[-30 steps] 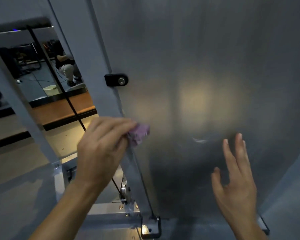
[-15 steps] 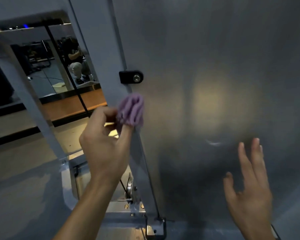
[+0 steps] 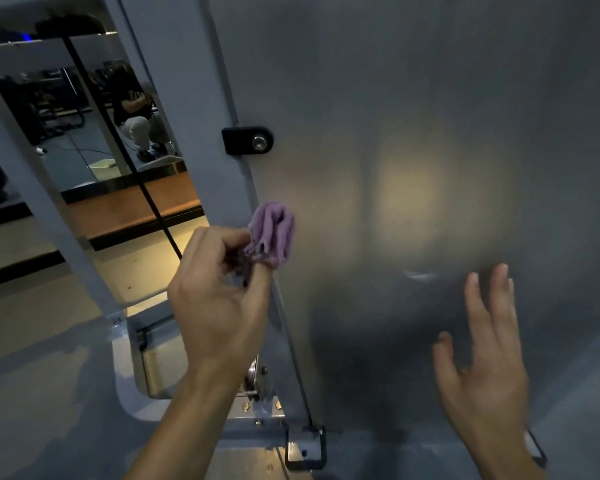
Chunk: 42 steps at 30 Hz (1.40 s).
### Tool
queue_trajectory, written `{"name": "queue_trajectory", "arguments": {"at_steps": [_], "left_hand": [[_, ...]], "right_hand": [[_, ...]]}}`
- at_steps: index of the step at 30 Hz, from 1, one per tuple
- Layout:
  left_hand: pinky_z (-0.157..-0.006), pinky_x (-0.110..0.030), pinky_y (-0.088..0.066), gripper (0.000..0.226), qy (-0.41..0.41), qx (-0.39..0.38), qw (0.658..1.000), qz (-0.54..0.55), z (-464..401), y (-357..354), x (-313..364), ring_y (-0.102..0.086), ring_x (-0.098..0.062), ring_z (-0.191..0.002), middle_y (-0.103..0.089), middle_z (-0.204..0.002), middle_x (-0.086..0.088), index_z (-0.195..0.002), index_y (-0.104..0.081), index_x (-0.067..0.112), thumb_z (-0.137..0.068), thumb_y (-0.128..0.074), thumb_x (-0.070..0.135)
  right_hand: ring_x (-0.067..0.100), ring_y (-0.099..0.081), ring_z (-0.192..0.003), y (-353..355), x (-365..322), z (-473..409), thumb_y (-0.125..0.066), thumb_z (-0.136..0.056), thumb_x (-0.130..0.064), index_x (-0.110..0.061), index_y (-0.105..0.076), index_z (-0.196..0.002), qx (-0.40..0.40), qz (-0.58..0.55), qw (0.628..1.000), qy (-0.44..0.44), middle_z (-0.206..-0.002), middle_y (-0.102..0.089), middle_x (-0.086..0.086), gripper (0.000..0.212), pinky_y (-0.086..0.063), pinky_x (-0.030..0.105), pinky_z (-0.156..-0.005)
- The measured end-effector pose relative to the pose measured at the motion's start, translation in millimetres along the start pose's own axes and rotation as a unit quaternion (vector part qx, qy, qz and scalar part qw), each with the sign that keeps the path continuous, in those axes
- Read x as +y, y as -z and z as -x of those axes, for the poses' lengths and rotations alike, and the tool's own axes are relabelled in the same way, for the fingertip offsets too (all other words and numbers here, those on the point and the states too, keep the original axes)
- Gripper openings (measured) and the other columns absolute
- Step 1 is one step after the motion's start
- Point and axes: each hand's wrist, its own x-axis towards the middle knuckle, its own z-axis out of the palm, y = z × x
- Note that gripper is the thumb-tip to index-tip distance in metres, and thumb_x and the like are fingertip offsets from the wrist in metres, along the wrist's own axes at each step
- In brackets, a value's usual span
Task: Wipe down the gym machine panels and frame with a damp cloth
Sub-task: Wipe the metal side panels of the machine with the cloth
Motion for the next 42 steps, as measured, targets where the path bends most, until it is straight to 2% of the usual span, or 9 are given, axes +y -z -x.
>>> {"name": "queue_trajectory", "arguments": {"at_steps": [5, 13, 17, 23, 29, 32, 34, 39, 42], "left_hand": [[-0.066, -0.022, -0.051, 0.033, 0.071, -0.036, 0.997, -0.025, 45.4, -12.4, -10.5, -0.056, -0.009, -0.079, -0.054, -0.085, 0.019, -0.090, -0.058, 0.030, -0.081, -0.083, 0.010], [-0.065, -0.026, -0.053, 0.024, 0.102, 0.021, 0.994, 0.024, 26.8, -13.5, -0.2, -0.058, -0.017, -0.074, -0.059, -0.084, 0.001, -0.087, -0.061, 0.020, -0.087, -0.082, 0.011], [-0.063, -0.025, -0.051, 0.026, 0.172, 0.008, 0.985, 0.029, 50.3, -30.1, 4.0, -0.057, -0.014, -0.073, -0.060, -0.082, 0.007, -0.082, -0.059, 0.026, -0.084, -0.084, 0.017], [-0.058, -0.023, -0.045, 0.025, 0.154, -0.037, 0.987, 0.013, 56.3, -51.7, 21.3, -0.057, -0.012, -0.071, -0.058, -0.079, 0.012, -0.078, -0.060, 0.024, -0.083, -0.085, 0.021], [-0.059, -0.037, -0.047, 0.027, 0.183, 0.021, 0.983, 0.022, 57.8, -57.4, 24.6, -0.054, -0.014, -0.069, -0.056, -0.078, 0.005, -0.078, -0.057, 0.018, -0.083, -0.084, 0.018], [-0.057, -0.024, -0.039, 0.033, 0.140, -0.034, 0.989, 0.033, 62.0, -89.1, 47.8, -0.050, -0.011, -0.065, -0.052, -0.074, 0.007, -0.072, -0.056, 0.018, -0.081, -0.086, 0.009], [-0.058, -0.025, -0.043, 0.031, 0.134, -0.057, 0.988, 0.060, 64.0, -94.1, 50.9, -0.054, -0.011, -0.066, -0.054, -0.076, 0.008, -0.074, -0.059, 0.021, -0.080, -0.086, 0.007], [-0.057, -0.046, -0.048, 0.028, 0.171, 0.033, 0.983, 0.061, 64.6, -66.0, 28.5, -0.057, -0.024, -0.065, -0.059, -0.076, -0.001, -0.077, -0.056, 0.027, -0.085, -0.081, 0.035], [-0.058, -0.046, -0.048, 0.030, 0.164, 0.018, 0.984, 0.064, 62.8, -81.3, 39.4, -0.056, -0.021, -0.067, -0.056, -0.076, 0.001, -0.076, -0.057, 0.021, -0.087, -0.084, 0.023]], "right_hand": [[0.025, -0.019, -0.157, 0.9, 1.9, -0.1, -0.055, -0.083, -0.007, -0.009, -0.040, -0.156, -0.006, 0.000, 1.000, -0.006, -0.170, -0.018, 0.002, 0.074, -0.025, 0.031, -0.123], [0.025, -0.018, -0.157, 3.8, 0.2, -0.6, -0.056, -0.083, -0.004, -0.010, -0.039, -0.156, -0.016, -0.014, 1.000, -0.012, -0.170, -0.019, 0.002, 0.076, -0.016, 0.016, -0.122], [0.024, -0.019, -0.157, 4.5, 0.8, -1.5, -0.056, -0.082, -0.003, -0.010, -0.039, -0.156, -0.021, -0.016, 1.000, -0.008, -0.170, -0.020, 0.001, 0.076, -0.021, 0.022, -0.123], [0.022, -0.018, -0.157, 8.8, 2.1, 0.4, -0.056, -0.083, -0.003, -0.010, -0.038, -0.156, -0.032, -0.030, 0.999, -0.012, -0.170, -0.019, 0.000, 0.075, -0.026, 0.033, -0.123], [0.019, -0.020, -0.156, 17.6, 12.5, 1.1, -0.055, -0.085, -0.005, -0.012, -0.039, -0.156, -0.059, -0.043, 0.997, -0.001, -0.170, -0.020, -0.004, 0.073, -0.030, 0.035, -0.119], [0.018, -0.021, -0.156, 19.7, 13.9, 0.0, -0.056, -0.085, -0.005, -0.013, -0.040, -0.156, -0.069, -0.056, 0.996, -0.004, -0.170, -0.019, -0.006, 0.073, -0.030, 0.034, -0.119], [0.018, -0.023, -0.156, 21.1, 10.8, 0.7, -0.056, -0.085, -0.005, -0.011, -0.042, -0.154, -0.069, -0.060, 0.996, -0.005, -0.169, -0.022, -0.005, 0.071, -0.028, 0.033, -0.121], [0.023, -0.055, -0.128, 28.9, -4.2, -0.9, -0.059, -0.087, -0.005, -0.007, -0.065, -0.132, 0.013, -0.069, 0.997, -0.005, -0.141, -0.057, 0.003, 0.046, -0.036, 0.023, -0.112], [0.025, -0.063, -0.107, 22.7, -17.5, 0.9, -0.059, -0.090, -0.008, -0.008, -0.071, -0.118, 0.014, -0.119, 0.993, 0.003, -0.118, -0.062, 0.002, 0.031, -0.051, 0.033, -0.096]]}}
